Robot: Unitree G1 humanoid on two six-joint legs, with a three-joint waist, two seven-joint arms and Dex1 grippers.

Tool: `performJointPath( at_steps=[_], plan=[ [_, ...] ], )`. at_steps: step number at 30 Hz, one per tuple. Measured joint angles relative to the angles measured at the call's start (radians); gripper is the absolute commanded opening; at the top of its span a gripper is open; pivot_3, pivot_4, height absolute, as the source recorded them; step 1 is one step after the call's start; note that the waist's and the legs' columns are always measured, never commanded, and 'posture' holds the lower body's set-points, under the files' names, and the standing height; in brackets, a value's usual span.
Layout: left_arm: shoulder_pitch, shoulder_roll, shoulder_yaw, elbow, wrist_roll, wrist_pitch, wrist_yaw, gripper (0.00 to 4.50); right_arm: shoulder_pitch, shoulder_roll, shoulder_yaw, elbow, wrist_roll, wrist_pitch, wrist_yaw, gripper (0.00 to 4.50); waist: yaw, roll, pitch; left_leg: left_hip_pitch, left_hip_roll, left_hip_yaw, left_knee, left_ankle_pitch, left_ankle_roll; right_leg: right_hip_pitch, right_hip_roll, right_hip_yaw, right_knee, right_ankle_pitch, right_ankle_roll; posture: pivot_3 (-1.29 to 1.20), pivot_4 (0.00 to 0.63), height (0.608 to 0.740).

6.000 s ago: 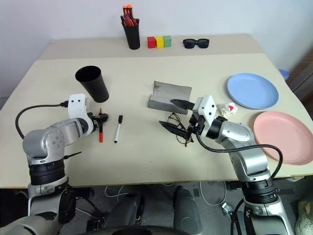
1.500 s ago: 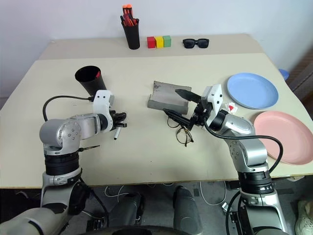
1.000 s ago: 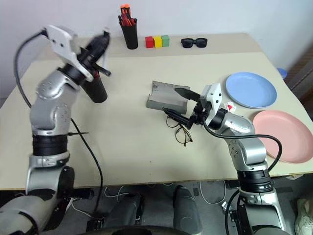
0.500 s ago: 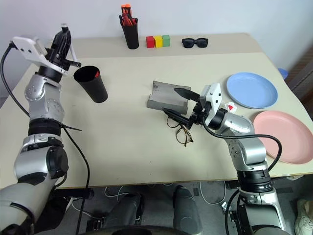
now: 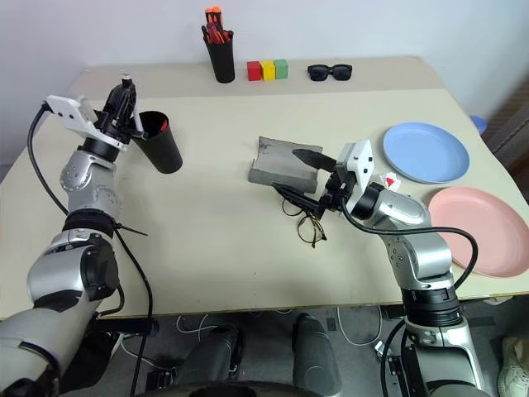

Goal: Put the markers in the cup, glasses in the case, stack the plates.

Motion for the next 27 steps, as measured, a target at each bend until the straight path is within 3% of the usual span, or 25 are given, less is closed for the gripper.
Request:
performJointPath(
  at_steps=[4,8,12,17,22,27],
  plan=[
    [0.000,-0.001,0.000,0.000,0.000,0.000,-0.011,4.44,0.000,0.000,0.000,0.000,0.000,0.000,0.000,4.10,0.000,0.000,0.000,0.000,0.000,0.000,0.000,0.000,0.000,0.000,0.000,0.000,0.000,0.000,0.000,0.00,0.150,0.740],
    [0.000,-0.010,0.000,-0.025,-0.008,0.005,-0.030,4.44,0.000,0.000,0.000,0.000,0.000,0.000,0.000,4.10,0.001,0.000,0.000,0.000,0.000,0.000,0.000,0.000,0.000,0.000,0.000,0.000,0.000,0.000,0.000,0.00,0.150,0.740],
    [-0.001,-0.049,-0.024,-0.182,-0.065,0.123,-0.128,4.44,0.000,0.001,0.000,0.000,-0.001,-0.001,0.000,4.10,0.002,0.000,0.000,0.000,0.000,0.000,0.000,0.000,0.000,0.000,0.000,0.000,0.000,0.000,0.000,0.00,0.150,0.740],
    [-0.018,-0.078,-0.170,-0.320,-0.051,0.298,-0.252,4.44,-0.002,0.004,0.001,0.010,-0.008,-0.012,0.001,4.10,0.000,0.000,0.000,0.000,0.000,0.000,0.000,0.000,0.000,0.000,0.000,0.000,0.000,0.000,0.000,0.00,0.150,0.740],
    [-0.088,-0.106,-0.347,-0.246,0.076,0.323,-0.396,4.44,-0.004,0.005,0.001,0.025,-0.015,-0.038,0.007,4.10,0.000,0.000,0.000,0.000,0.000,0.000,0.000,0.000,0.000,0.000,0.000,0.000,0.000,0.000,0.000,0.00,0.150,0.740],
    [-0.170,-0.166,-0.459,-0.054,0.210,0.282,-0.456,4.44,0.008,0.004,-0.004,0.031,-0.019,-0.043,-0.004,4.10,0.000,0.000,0.000,0.000,0.000,0.000,0.000,0.000,0.001,0.001,0.000,0.000,0.000,0.000,0.000,0.00,0.150,0.740]
  ],
)
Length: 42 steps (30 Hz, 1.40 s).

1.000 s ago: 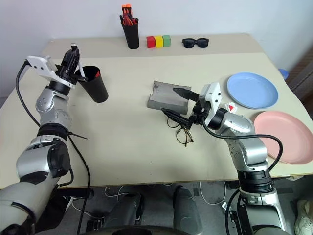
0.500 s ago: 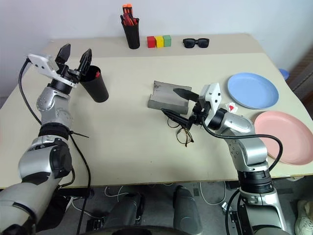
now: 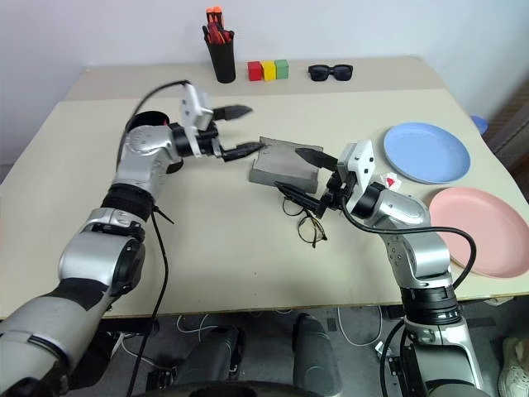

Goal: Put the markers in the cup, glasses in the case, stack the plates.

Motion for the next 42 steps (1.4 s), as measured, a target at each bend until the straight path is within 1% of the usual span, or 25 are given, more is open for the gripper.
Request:
performJointPath(
  at_steps=[3,6,10,15,16,17,18,20,22,23,24,25,29,35,38,42],
  plan=[
    [-0.040,-0.024,-0.056,0.096,0.076,-0.019,-0.007,4.44,0.021,0.000,-0.001,-0.006,0.000,0.000,-0.017,4.10,-0.002,0.000,0.000,0.000,0.000,0.000,0.000,0.000,0.000,0.000,0.000,0.000,0.000,0.000,0.000,0.00,0.150,0.740],
    [-0.071,-0.052,-0.068,0.169,0.112,0.008,-0.033,4.44,0.046,0.000,-0.003,-0.031,0.000,0.000,-0.036,4.10,-0.001,0.000,0.000,0.000,0.000,0.000,0.000,0.000,0.000,0.000,0.000,0.000,0.000,0.000,0.000,0.00,0.150,0.740],
    [-0.086,-0.075,-0.086,0.223,0.159,0.033,-0.053,4.44,0.066,-0.001,-0.007,-0.062,-0.001,0.000,-0.060,4.10,-0.001,0.000,0.000,0.000,0.000,0.000,0.000,0.000,0.001,0.000,0.000,0.000,0.000,0.000,0.000,0.00,0.150,0.740],
    [-0.092,-0.095,-0.112,0.259,0.227,0.059,-0.019,4.44,0.083,-0.002,-0.010,-0.075,0.000,0.000,-0.078,4.10,0.000,0.000,0.000,0.000,0.000,0.000,0.000,0.000,0.001,0.000,0.000,0.000,0.000,0.000,0.000,0.00,0.150,0.740],
    [-0.092,-0.096,-0.113,0.260,0.240,0.060,-0.008,3.93,0.088,-0.002,-0.011,-0.079,0.000,0.000,-0.081,4.10,-0.001,0.000,0.000,0.000,0.000,0.000,0.000,0.000,0.001,0.000,0.000,0.000,0.000,0.000,0.000,0.00,0.150,0.740],
    [-0.093,-0.099,-0.113,0.260,0.248,0.064,0.005,3.64,0.090,-0.003,-0.011,-0.082,0.000,0.000,-0.084,4.10,-0.001,0.000,0.000,0.000,0.000,0.000,0.000,0.000,0.001,0.000,0.000,0.000,0.000,0.000,0.000,0.00,0.150,0.740],
    [-0.093,-0.102,-0.113,0.260,0.255,0.071,0.015,3.23,0.090,-0.003,-0.011,-0.084,0.000,0.000,-0.087,4.10,0.000,0.000,0.000,0.000,0.000,0.000,0.000,0.000,0.001,0.000,0.000,0.000,0.000,0.000,0.000,0.00,0.150,0.740],
    [-0.093,-0.106,-0.114,0.264,0.278,0.074,0.046,2.23,0.092,-0.003,-0.011,-0.094,0.000,0.000,-0.092,4.10,0.000,0.000,0.000,0.000,0.000,0.000,0.000,0.000,0.001,0.000,0.000,0.000,0.000,0.000,0.000,0.00,0.150,0.740],
    [-0.093,-0.106,-0.124,0.269,0.304,0.074,0.080,1.07,0.093,-0.004,-0.011,-0.104,0.000,0.000,-0.094,4.10,0.000,0.000,0.000,0.000,0.000,0.000,0.000,0.000,0.001,0.000,0.000,0.000,0.000,0.000,0.000,0.00,0.150,0.740],
    [-0.093,-0.106,-0.129,0.272,0.311,0.075,0.088,0.68,0.093,-0.004,-0.011,-0.105,0.000,0.000,-0.095,4.10,0.000,0.000,0.000,0.000,0.000,0.000,0.000,0.000,0.001,0.000,0.000,0.000,0.000,0.000,0.000,0.00,0.150,0.740],
    [-0.093,-0.107,-0.132,0.275,0.320,0.078,0.093,0.13,0.093,-0.004,-0.012,-0.105,0.000,0.001,-0.095,4.10,0.000,0.000,0.000,0.000,0.000,0.000,0.000,0.000,0.001,0.000,0.000,0.000,0.000,0.000,0.000,0.00,0.150,0.740],
    [-0.094,-0.107,-0.128,0.274,0.323,0.081,0.106,0.05,0.094,-0.004,-0.011,-0.105,0.000,0.001,-0.095,4.10,0.000,0.000,0.000,0.000,0.000,0.000,0.000,0.000,0.001,0.000,0.000,0.000,0.000,0.000,0.000,0.00,0.150,0.740],
    [-0.104,-0.096,-0.130,0.274,0.338,0.113,0.110,0.05,0.094,-0.007,-0.011,-0.105,0.000,0.001,-0.094,4.10,-0.001,0.000,0.000,0.000,0.000,0.000,0.000,0.000,0.001,0.000,0.000,0.000,0.000,0.000,0.000,0.00,0.150,0.740],
    [-0.108,-0.067,-0.125,0.266,0.334,0.150,0.031,0.05,0.092,-0.007,-0.009,-0.102,-0.001,0.001,-0.088,4.10,-0.005,0.000,0.000,0.001,0.000,0.000,0.000,0.000,0.001,0.001,0.000,0.000,0.001,0.000,0.000,0.00,0.150,0.740],
    [-0.108,-0.020,-0.131,0.254,0.332,0.162,-0.060,0.05,0.089,-0.007,-0.008,-0.101,-0.002,0.001,-0.085,4.10,-0.007,0.000,0.000,0.001,0.000,0.000,0.000,0.000,0.001,0.000,0.000,0.000,0.001,0.000,0.000,0.00,0.150,0.740],
    [-0.102,0.084,-0.148,0.218,0.340,0.150,-0.190,0.05,0.086,-0.006,-0.006,-0.097,-0.006,-0.001,-0.079,4.10,-0.006,0.000,0.000,0.001,0.000,0.000,0.000,0.000,0.001,0.000,0.000,0.000,0.002,0.000,0.000,0.00,0.150,0.740]
  ],
)
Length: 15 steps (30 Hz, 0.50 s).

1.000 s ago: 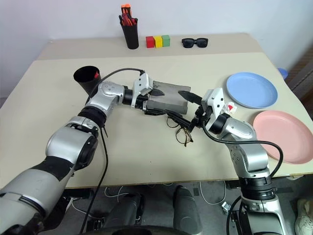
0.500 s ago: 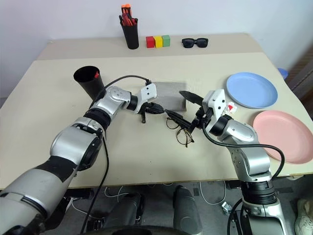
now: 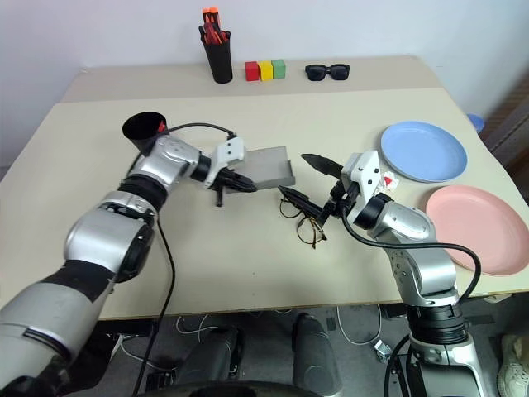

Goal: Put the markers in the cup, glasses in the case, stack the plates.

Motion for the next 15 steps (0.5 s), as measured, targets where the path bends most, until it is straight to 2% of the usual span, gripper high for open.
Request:
performJointPath(
  at_steps=[6,11,14,15],
  plan=[
    [0.068,0.110,-0.008,-0.096,-0.027,-0.031,-0.204,0.05,-0.018,0.003,0.005,0.019,-0.007,-0.008,0.011,4.10,0.007,0.000,0.000,0.000,0.000,0.000,0.000,0.000,0.000,0.000,0.000,0.000,0.000,0.000,0.000,0.00,0.150,0.740],
    [0.141,0.142,-0.066,-0.198,-0.111,0.006,-0.220,0.05,-0.024,0.005,0.008,0.034,-0.014,-0.018,0.019,4.10,0.006,0.000,0.000,0.000,0.000,-0.001,0.001,0.000,0.000,0.000,0.000,0.000,0.001,0.000,0.000,0.00,0.150,0.740],
    [0.163,0.140,-0.074,-0.244,-0.131,0.035,-0.226,0.78,-0.028,0.006,0.011,0.037,-0.015,-0.019,0.022,4.10,0.005,0.000,0.000,0.000,0.000,-0.001,0.001,0.000,0.000,0.000,0.000,0.000,0.001,0.000,0.000,0.00,0.150,0.740],
    [0.172,0.136,-0.074,-0.257,-0.139,0.041,-0.226,1.28,-0.028,0.006,0.012,0.038,-0.015,-0.019,0.023,4.10,0.005,0.000,0.000,0.000,0.000,-0.001,0.001,0.000,0.000,0.000,0.000,0.000,0.001,0.000,0.000,0.00,0.150,0.740]
  ],
)
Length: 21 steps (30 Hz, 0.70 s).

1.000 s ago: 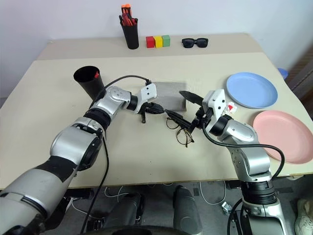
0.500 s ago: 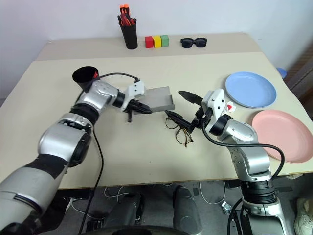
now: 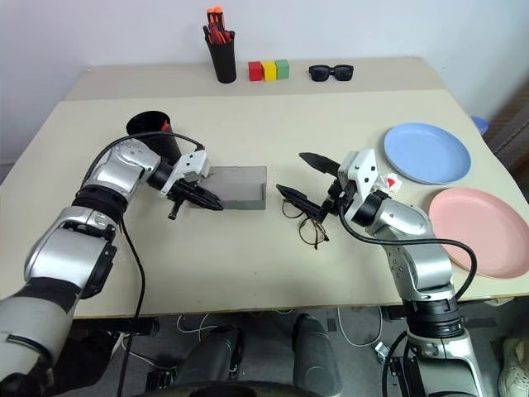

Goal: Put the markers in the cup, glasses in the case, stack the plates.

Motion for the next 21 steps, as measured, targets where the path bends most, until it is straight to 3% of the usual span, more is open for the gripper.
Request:
performJointPath(
  at_steps=[6,7,16,21],
  plan=[
    [0.017,-0.010,0.001,-0.080,-0.021,0.042,0.000,4.18,-0.011,-0.006,0.010,0.003,-0.018,0.000,0.008,4.10,-0.001,0.000,0.000,0.000,0.000,0.000,0.000,0.000,0.000,0.000,0.000,0.000,0.000,0.000,0.000,0.00,0.150,0.740],
    [0.019,-0.005,0.001,-0.100,-0.029,0.054,0.000,4.43,-0.010,-0.012,0.018,0.004,-0.027,0.001,0.010,4.10,-0.002,0.000,0.000,0.000,0.000,0.000,0.000,0.000,0.000,0.000,0.000,0.000,0.000,0.000,0.000,0.00,0.150,0.740],
    [0.141,0.103,0.073,-0.402,-0.227,0.239,-0.001,4.43,-0.054,-0.193,0.122,-0.009,-0.216,0.277,-0.080,4.10,-0.003,0.001,0.000,-0.001,0.000,0.000,0.000,0.000,0.000,-0.002,0.000,0.000,0.001,0.000,0.000,0.00,0.150,0.740],
    [0.257,0.124,0.203,-0.624,-0.398,0.409,0.018,4.43,-0.169,-0.196,0.120,-0.165,-0.147,0.587,-0.131,4.10,-0.006,0.001,0.000,-0.001,0.001,-0.001,0.000,0.000,0.000,-0.003,0.000,0.000,0.002,0.000,-0.001,0.00,0.150,0.740]
  ],
)
